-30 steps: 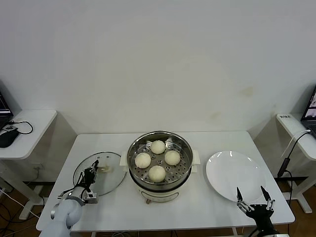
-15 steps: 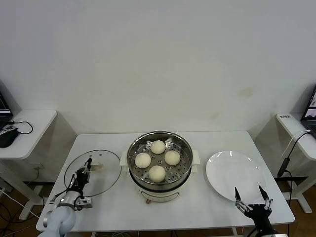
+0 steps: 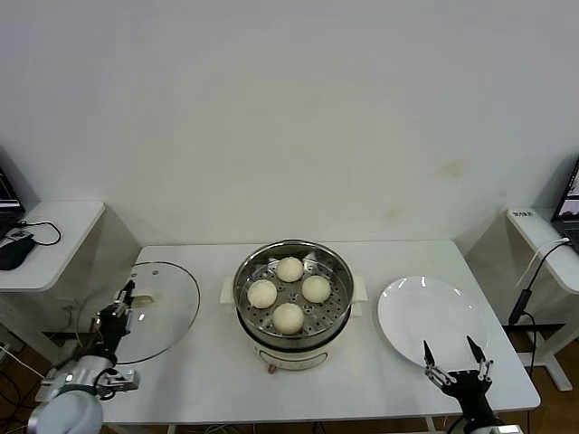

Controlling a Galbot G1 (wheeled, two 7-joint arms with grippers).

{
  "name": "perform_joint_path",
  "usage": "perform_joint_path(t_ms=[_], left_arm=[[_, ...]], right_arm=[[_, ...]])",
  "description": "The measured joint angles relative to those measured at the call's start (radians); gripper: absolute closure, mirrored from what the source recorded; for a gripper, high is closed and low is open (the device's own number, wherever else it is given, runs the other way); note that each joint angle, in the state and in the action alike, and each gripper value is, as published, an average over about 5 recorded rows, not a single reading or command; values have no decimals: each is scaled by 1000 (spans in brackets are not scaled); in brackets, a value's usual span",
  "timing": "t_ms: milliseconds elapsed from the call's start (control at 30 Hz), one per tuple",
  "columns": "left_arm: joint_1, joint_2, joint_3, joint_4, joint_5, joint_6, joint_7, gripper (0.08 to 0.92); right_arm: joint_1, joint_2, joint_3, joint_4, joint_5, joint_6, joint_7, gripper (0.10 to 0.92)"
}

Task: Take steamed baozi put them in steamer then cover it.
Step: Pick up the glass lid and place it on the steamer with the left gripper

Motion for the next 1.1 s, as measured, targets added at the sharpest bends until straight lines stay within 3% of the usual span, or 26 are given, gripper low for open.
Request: perform_joint_path(t_ms=[367,600,800,1100], left_arm=[[33,83,32,-286,-105,149,127,859],[-44,109,169,-356,-125,256,179,859],[-153,74,320,-345,-86,327,224,859],[-269,-45,462,-273,91,359,302,859]], right_arm=[[15,4,-26,-15,-35,13,6,203],[31,27,-52,-20,-90,14,16,203],[43,44,-72,-28,-142,10,24,202],[69,65,-109,-56,-205,8,31,202]])
